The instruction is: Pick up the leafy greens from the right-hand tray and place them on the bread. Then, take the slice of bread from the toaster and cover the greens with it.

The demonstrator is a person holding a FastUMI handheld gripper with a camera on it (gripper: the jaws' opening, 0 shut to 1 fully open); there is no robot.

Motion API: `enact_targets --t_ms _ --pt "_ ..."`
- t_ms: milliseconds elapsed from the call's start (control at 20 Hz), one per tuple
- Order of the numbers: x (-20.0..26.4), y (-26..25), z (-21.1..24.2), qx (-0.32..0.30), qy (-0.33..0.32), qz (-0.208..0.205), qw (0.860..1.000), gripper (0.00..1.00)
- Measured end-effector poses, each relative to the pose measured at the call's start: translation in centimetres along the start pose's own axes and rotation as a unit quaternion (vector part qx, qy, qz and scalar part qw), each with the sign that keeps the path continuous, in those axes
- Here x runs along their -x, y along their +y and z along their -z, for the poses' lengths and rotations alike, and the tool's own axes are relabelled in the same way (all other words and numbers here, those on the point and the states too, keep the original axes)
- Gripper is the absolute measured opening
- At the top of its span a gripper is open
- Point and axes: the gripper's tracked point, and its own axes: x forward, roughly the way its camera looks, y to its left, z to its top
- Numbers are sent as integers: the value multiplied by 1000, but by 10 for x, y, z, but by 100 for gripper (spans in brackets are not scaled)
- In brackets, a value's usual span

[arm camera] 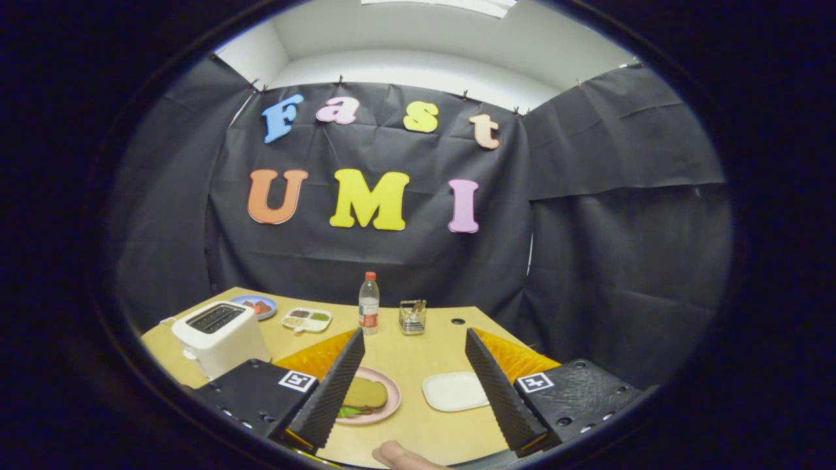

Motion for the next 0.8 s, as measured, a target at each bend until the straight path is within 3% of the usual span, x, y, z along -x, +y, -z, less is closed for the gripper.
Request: enact_targets --t_ms 300,800 --pt "45 -10 -4 20 -13 -6 1000 95" --pt "65 5 -5 0 -5 -30 1000 95"
